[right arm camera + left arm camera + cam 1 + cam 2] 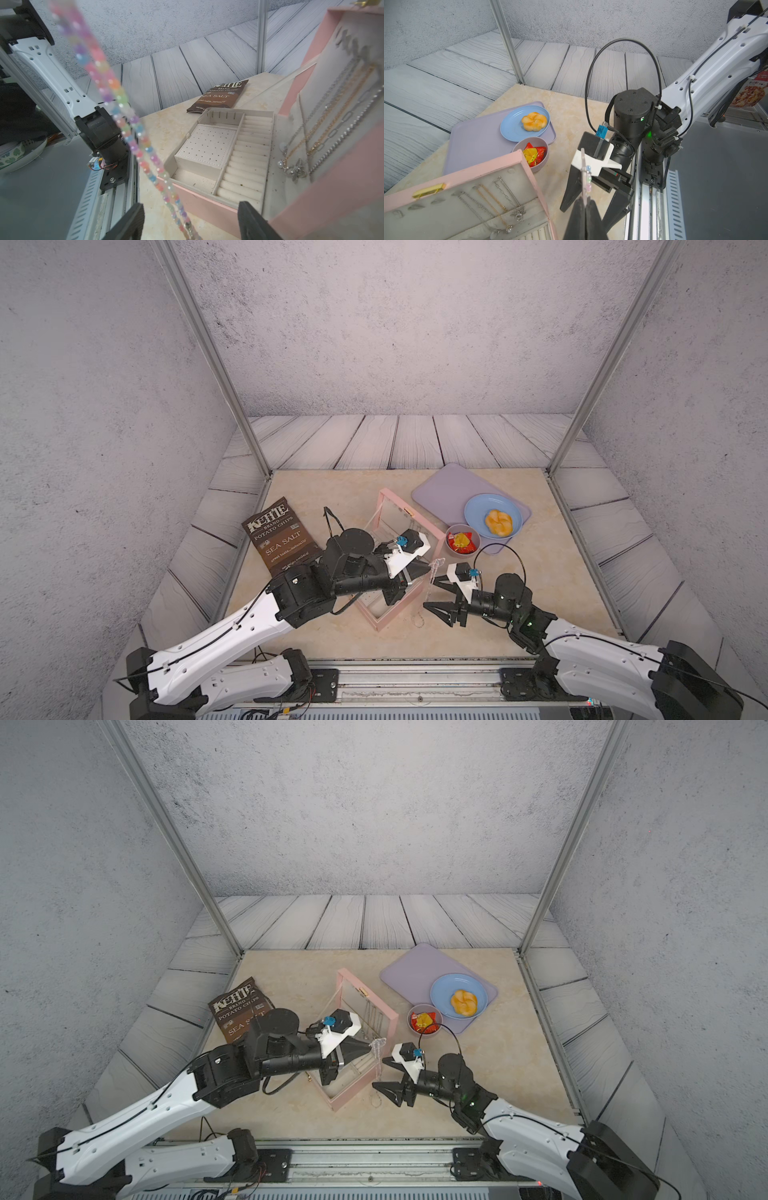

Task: Put jewelry chain into jewelry box
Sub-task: Pick up the necklace from the center of the board.

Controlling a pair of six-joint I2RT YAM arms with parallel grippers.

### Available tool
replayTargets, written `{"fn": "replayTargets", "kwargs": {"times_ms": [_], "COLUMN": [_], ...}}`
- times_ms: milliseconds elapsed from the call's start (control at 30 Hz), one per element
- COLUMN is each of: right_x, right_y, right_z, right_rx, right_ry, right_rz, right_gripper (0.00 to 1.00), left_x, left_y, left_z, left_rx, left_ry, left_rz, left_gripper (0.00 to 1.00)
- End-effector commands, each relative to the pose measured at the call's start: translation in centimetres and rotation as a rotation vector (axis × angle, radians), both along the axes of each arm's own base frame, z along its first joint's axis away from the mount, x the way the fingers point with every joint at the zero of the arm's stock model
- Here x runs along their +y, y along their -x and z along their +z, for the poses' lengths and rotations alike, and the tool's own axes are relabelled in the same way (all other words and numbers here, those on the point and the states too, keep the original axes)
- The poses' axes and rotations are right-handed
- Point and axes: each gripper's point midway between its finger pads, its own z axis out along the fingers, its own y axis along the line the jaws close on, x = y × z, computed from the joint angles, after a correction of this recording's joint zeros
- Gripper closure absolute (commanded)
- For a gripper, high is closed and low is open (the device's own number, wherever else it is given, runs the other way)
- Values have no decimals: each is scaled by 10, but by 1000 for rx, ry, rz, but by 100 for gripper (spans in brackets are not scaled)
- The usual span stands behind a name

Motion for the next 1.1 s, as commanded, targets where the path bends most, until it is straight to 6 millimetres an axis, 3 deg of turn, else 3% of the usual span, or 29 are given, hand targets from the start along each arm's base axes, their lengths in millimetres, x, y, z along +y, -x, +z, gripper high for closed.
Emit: {"fn": "replayTargets", "kwargs": {"times_ms": [0,300,533,700,867,1067], "right_x": [7,12,3,-15,-47,-68], "right_y": [3,-8,-18,-28,-41,-44], "right_z": [7,10,7,27,44,67], "right_rx": [-24,-36,-46,-136,-222,-334], "right_ry": [-20,-52,-39,-16,176,319], "right_rz": [37,3,-86,-201,-348,-393], "right_gripper": [29,65,100,100,100,100], "left_x": [-2,4,19,42,60,51], "left_y": [0,3,-2,-13,-17,-9], "left_z": [25,35,39,17,-28,-74], "left_rx": [-30,-39,-41,-6,66,132], "left_ry": [64,97,126,107,87,71], "left_rz": [-11,-1,76,217,312,260], "left_gripper": [100,100,100,100,100,100]}}
